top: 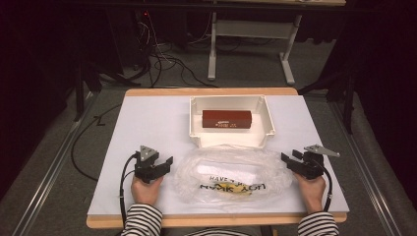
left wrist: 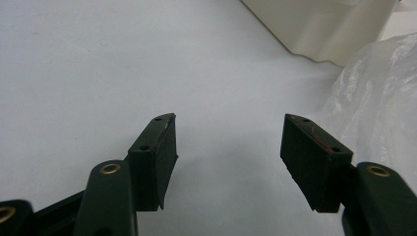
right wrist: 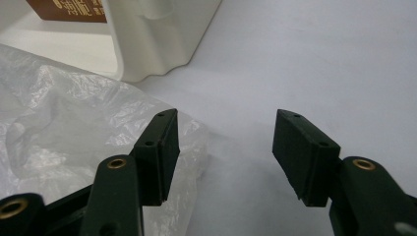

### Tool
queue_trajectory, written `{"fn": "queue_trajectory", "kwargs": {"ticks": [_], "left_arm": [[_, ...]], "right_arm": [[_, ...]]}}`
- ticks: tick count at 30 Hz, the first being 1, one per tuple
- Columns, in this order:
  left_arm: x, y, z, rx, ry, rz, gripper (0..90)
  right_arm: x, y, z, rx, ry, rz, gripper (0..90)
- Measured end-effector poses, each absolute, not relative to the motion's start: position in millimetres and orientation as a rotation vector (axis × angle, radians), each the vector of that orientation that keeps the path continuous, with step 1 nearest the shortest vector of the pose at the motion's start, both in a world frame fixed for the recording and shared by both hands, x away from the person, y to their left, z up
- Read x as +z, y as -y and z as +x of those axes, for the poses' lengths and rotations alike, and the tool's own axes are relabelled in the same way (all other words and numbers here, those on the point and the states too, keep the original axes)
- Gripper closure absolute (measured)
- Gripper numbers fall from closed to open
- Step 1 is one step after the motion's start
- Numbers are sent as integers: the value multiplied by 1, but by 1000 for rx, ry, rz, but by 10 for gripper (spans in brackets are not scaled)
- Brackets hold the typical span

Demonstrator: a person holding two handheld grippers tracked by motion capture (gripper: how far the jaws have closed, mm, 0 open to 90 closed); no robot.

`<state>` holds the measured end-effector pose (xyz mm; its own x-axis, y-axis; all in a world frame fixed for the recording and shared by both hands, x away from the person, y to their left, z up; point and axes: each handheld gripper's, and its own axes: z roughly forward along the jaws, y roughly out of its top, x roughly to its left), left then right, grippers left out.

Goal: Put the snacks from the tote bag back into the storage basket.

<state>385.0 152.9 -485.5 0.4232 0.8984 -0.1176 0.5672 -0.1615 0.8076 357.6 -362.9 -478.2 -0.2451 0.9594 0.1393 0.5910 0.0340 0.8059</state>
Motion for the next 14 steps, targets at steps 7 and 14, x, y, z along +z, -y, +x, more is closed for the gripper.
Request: {"fn": "queue_trajectory", "kwargs": {"ticks": [7,14], "left_arm": [[-485,-150,385,522,-1245,1890,383],[-486,-150,385,517,-1248,1885,380]], "right_arm": [[-479,364,358,1086,-1863,1581,410],[-479,363,359,1077,-1868,1598,406]]}}
